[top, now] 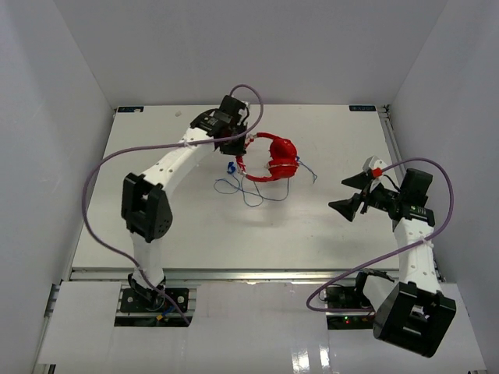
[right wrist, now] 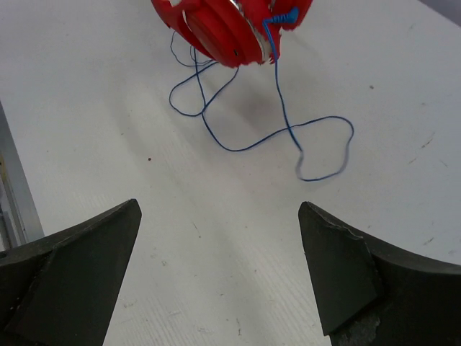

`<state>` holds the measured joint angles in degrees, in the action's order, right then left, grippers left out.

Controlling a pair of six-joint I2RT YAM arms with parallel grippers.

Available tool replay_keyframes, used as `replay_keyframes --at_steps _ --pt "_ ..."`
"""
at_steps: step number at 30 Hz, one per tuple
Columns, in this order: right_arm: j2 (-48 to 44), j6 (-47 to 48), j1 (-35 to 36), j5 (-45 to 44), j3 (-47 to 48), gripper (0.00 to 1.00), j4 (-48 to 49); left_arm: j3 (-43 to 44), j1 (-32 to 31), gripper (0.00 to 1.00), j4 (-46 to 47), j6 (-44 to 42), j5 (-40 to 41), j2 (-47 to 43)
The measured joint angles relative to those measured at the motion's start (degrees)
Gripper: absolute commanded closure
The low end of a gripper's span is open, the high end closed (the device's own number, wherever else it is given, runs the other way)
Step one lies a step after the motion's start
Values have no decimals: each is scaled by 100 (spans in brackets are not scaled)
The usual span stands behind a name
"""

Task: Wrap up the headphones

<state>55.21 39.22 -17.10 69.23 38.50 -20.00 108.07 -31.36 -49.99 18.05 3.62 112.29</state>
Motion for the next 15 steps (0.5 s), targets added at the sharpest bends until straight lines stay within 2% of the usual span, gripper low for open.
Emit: replay_keyframes --at_steps 3,7,15 --pt "-377 -268 175 -137 49 8 240 -611 76 100 250 49 53 -1064" --pt "-582 -386 610 -355 227 10 674 -1065 203 100 373 87 150 -2010" --pt "80 -678 2418 -875 457 10 1769 -1350 244 100 166 174 289 -2751"
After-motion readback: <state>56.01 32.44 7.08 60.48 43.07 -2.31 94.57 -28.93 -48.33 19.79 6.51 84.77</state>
